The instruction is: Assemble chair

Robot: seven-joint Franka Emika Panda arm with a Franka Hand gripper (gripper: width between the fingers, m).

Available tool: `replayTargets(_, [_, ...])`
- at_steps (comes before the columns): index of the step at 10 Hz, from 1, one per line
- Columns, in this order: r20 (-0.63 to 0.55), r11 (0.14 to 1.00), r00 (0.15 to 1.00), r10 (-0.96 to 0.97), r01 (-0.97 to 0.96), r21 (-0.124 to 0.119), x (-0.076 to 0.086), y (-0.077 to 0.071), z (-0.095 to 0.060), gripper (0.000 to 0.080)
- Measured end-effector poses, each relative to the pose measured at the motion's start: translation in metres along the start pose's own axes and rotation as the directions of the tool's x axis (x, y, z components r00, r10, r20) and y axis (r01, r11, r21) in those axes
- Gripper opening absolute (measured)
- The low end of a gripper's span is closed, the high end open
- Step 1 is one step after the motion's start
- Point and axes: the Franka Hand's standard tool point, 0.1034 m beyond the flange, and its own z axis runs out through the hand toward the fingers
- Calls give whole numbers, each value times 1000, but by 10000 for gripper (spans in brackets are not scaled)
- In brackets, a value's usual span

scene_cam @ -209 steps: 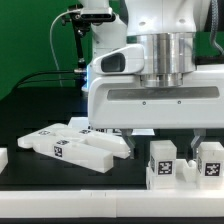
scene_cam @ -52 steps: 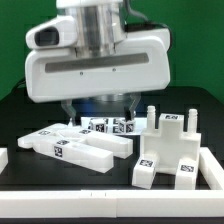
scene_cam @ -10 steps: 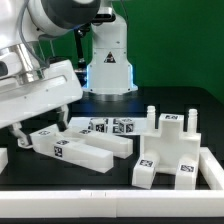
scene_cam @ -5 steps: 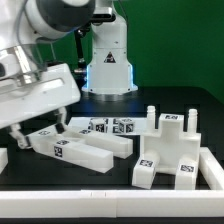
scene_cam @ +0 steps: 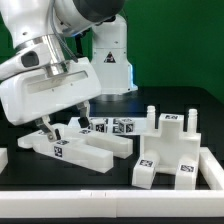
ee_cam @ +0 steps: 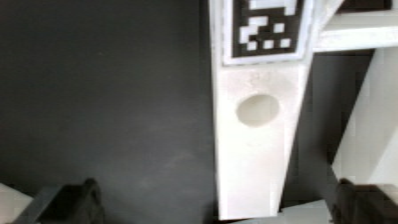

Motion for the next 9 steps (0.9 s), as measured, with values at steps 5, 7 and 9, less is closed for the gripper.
replayTargets(5, [-97, 995, 995, 4, 6, 95, -8, -9, 23, 649])
replayTargets(7, [-174, 994, 985, -15, 34, 105, -23, -5, 28, 649])
replayTargets(9, [-224, 993, 974, 24, 3, 119, -34, -5, 32, 649])
